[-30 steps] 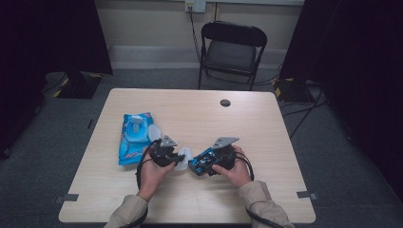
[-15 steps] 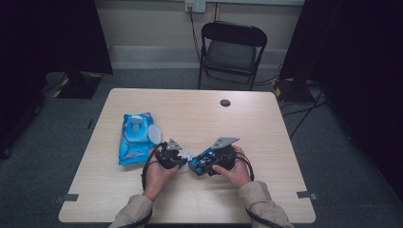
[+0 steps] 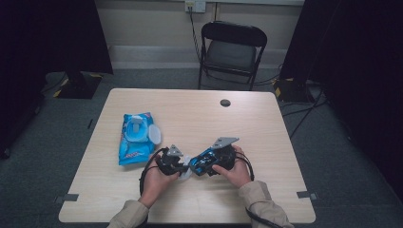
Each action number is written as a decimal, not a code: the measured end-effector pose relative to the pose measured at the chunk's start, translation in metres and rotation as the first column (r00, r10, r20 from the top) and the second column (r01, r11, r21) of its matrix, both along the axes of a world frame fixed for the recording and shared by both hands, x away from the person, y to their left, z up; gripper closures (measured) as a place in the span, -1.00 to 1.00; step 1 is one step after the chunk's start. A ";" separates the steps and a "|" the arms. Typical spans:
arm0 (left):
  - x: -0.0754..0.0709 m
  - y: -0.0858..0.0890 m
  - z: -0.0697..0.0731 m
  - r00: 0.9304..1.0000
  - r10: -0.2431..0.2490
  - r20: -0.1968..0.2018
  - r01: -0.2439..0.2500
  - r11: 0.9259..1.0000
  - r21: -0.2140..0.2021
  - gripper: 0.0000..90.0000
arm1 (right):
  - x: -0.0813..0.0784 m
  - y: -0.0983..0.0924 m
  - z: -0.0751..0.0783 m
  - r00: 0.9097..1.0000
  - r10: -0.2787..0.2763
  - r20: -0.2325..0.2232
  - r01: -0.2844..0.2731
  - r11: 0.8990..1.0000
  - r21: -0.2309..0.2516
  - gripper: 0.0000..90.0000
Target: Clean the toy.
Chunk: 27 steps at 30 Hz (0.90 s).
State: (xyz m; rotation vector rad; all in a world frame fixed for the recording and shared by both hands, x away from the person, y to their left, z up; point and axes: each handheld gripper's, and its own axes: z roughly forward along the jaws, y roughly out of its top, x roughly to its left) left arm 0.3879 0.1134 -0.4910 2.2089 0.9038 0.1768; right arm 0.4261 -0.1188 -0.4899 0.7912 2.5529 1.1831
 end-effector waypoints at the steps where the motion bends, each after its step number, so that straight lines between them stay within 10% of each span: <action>1: -0.003 -0.002 0.000 1.000 -0.017 0.000 0.017 1.000 0.009 0.85 | 0.000 0.000 0.000 1.000 0.000 -0.001 0.000 1.000 -0.001 -0.93; 27: -0.018 -0.008 0.003 0.998 -0.055 -0.012 0.055 0.998 0.031 0.86 | 0.000 0.001 0.001 1.000 0.002 -0.005 -0.002 1.000 -0.006 -0.93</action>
